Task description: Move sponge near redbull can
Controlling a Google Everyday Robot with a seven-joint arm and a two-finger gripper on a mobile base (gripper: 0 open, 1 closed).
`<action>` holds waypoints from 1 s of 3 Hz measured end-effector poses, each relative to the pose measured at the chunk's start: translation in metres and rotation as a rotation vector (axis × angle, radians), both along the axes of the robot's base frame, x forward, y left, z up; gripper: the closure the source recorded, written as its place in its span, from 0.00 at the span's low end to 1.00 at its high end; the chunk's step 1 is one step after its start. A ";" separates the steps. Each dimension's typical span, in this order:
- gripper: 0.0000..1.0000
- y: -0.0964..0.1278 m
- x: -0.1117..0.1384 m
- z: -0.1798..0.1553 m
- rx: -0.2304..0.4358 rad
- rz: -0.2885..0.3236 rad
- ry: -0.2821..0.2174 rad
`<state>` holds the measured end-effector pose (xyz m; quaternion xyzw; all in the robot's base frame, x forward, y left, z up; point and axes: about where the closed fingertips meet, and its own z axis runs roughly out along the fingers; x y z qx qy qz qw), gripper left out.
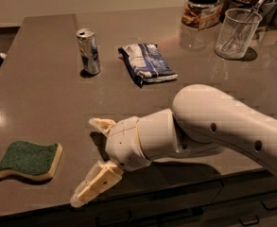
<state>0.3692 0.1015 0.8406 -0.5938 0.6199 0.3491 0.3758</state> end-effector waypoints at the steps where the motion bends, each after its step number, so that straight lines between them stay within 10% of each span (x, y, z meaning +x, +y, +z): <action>1: 0.00 0.028 -0.002 -0.001 0.036 0.038 0.002; 3: 0.12 0.061 0.003 -0.003 0.081 0.078 -0.001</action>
Offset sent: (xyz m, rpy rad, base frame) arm 0.0077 0.0745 -0.0019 0.1084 0.0011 0.0835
